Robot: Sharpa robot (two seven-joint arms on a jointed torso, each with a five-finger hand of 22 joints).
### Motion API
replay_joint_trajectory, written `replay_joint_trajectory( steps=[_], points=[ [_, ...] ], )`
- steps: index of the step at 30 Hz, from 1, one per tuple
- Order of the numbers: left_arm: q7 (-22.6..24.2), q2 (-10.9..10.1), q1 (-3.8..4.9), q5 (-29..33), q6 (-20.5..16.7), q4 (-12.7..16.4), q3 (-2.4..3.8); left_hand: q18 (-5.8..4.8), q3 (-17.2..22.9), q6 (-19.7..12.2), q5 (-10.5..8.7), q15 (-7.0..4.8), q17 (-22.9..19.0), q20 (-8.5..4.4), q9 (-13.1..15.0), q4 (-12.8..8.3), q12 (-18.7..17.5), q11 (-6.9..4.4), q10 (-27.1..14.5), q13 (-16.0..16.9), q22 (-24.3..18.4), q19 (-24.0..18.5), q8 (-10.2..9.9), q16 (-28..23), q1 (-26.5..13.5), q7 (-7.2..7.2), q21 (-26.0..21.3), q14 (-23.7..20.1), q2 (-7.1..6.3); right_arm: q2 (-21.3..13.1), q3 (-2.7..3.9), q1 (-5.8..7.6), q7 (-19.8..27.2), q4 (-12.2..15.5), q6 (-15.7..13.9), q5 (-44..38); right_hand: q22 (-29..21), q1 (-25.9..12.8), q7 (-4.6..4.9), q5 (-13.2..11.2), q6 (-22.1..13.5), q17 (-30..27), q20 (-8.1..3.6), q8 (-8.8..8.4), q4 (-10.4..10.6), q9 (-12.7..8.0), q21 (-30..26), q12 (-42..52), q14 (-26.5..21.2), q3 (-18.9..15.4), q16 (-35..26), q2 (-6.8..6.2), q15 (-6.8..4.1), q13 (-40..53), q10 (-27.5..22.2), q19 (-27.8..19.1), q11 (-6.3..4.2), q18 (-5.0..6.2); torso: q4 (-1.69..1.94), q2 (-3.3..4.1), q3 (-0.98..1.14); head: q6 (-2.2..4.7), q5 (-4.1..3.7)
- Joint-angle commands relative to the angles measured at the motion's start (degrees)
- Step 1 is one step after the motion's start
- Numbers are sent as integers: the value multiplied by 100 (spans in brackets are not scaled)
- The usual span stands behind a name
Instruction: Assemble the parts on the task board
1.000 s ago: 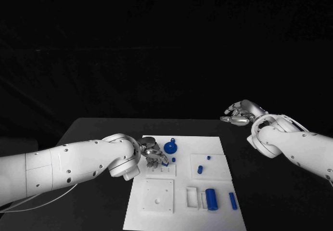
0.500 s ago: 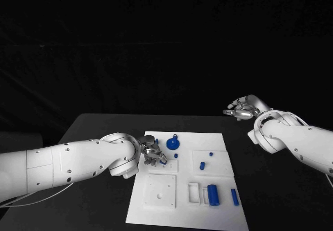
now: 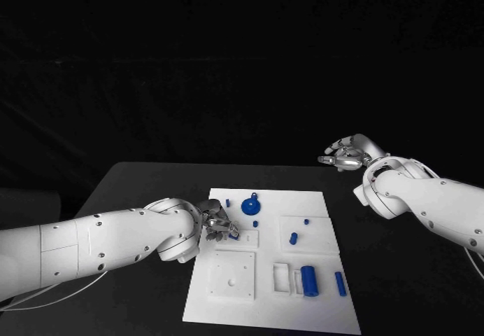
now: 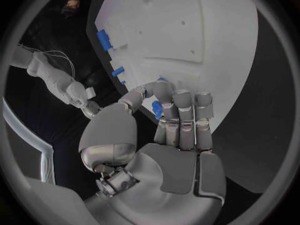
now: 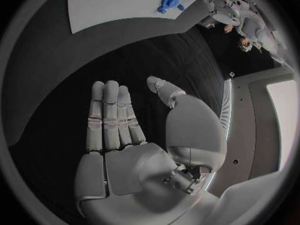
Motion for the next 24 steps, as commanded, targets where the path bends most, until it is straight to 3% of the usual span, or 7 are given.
replay_joint_trajectory(
  steps=[1,6,24],
  points=[
    [13,16,6,-118,-95,-20,8,-13,-6,790,8,-165,-10,-745,2250,29,48,-197,-168,17,58,47,18,40,66,-606,36,104,15,1,3,6,69,13,40,8,13,53,22,29,-20,-9,16,29,-5,9,-40,-32,-54,-25,-42,5,2,-16,-45,-38,-4,-49,9,-1,-3,-31,-8],
    [11,18,6,-119,-80,-45,8,-5,-18,839,-53,-208,-31,-779,2340,50,168,-225,-162,63,60,73,52,156,55,-634,132,134,19,5,3,6,61,26,70,4,23,60,24,43,-26,-11,22,27,-11,10,-50,-28,-59,-28,-48,9,5,-37,-52,-44,-1,-47,14,-3,7,-60,-5],
    [-5,59,6,-139,83,18,9,4,-11,826,-122,-217,-93,-811,2410,56,315,-243,-152,65,62,55,22,323,55,-645,259,159,22,22,3,5,46,37,116,3,68,72,34,149,-48,-16,47,22,-24,11,-86,9,-71,-43,-62,20,16,-123,-73,-56,9,-35,16,0,3,-83,-19]
  ],
)
